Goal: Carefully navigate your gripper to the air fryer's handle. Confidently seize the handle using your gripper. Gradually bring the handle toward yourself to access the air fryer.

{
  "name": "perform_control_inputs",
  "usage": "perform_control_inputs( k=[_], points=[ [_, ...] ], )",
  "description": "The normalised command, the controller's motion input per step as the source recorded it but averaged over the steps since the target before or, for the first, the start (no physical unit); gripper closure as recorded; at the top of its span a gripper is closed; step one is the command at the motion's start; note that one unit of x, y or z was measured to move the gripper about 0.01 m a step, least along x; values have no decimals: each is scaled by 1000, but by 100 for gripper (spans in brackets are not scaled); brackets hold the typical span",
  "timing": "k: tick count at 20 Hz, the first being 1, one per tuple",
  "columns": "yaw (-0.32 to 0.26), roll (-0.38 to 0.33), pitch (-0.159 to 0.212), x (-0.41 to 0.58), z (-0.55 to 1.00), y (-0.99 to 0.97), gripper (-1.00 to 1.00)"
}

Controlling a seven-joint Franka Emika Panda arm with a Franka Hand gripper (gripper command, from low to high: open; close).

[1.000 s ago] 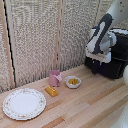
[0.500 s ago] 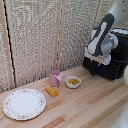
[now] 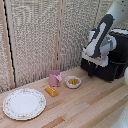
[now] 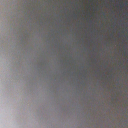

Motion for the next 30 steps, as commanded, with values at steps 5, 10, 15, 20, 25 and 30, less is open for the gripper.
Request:
perform_control_inputs(
  k=[5, 10, 15, 20, 25, 30],
  points=[
    [-83, -12, -19, 193, -18, 911, 100],
    [-94, -20, -6, 180, 0, 889, 100],
    [-88, -64, -3, 126, -38, 601, -100],
    [-74, -132, -9, 1, 325, -77, -100],
    [-97, -46, 1, -16, 580, -4, -100],
    [-43, 42, 9, 71, 938, 4, -100]
  ],
)
